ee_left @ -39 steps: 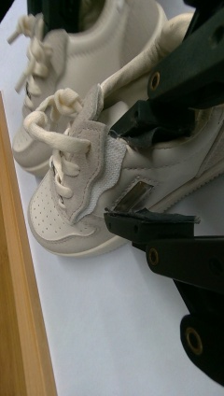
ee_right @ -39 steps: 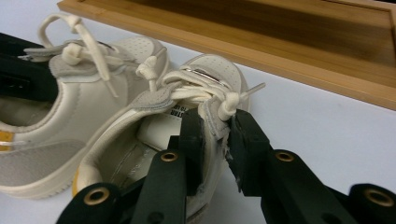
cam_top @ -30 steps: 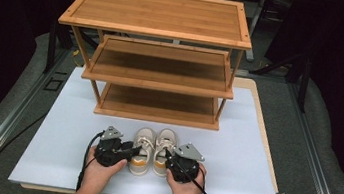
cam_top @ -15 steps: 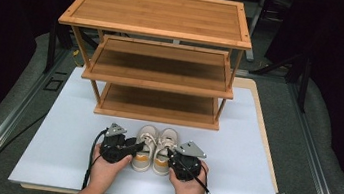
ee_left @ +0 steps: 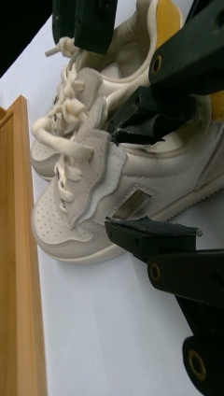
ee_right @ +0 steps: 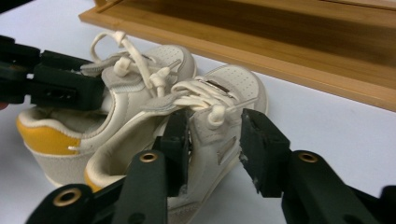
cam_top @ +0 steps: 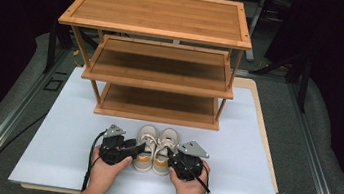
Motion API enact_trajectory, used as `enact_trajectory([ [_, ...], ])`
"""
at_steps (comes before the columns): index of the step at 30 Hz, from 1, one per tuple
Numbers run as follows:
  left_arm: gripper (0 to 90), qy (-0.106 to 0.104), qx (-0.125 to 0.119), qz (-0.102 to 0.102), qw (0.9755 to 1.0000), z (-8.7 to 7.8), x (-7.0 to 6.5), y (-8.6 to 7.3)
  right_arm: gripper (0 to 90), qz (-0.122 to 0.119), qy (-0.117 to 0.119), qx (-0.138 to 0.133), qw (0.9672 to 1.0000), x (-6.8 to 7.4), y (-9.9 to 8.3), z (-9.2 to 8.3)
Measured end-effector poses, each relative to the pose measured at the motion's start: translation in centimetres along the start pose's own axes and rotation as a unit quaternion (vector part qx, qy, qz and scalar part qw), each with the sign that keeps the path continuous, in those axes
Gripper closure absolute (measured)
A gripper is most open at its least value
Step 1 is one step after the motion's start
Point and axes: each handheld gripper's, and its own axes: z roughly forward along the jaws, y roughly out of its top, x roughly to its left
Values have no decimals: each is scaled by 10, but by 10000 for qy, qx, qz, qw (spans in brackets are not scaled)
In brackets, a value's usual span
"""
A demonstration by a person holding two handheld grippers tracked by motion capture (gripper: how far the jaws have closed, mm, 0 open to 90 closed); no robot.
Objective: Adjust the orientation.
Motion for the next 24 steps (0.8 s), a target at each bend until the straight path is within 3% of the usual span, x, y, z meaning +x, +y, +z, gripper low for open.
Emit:
enact_trajectory([
  [4, 497, -33, -20, 7, 10000, -1, 0, -2, 586, 182, 40, 2, 9998, -2, -3, 0],
  [9, 535, 51, -142, -64, 9999, 1, 3, -7, 581, 614, 171, -16, 9980, -4, -9, 6],
  [13, 537, 12, -426, -161, 9990, 3, 4, -15, 595, 867, 200, -182, 9959, -3, -15, 11],
  [15, 539, 21, -539, -110, 9985, 3, 4, -17, 593, 890, 77, -208, 9958, -2, -18, 11],
  [17, 541, 36, -591, -99, 9982, 4, 4, -18, 592, 941, 159, -328, 9949, -1, -21, 12],
  [20, 541, 2, -669, -106, 9977, 4, 4, -20, 585, 962, 99, -402, 9945, 1, -24, 14],
  [24, 540, -92, -877, -264, 9958, 5, 6, -25, 575, 992, 25, -473, 9939, 3, -26, 15],
])
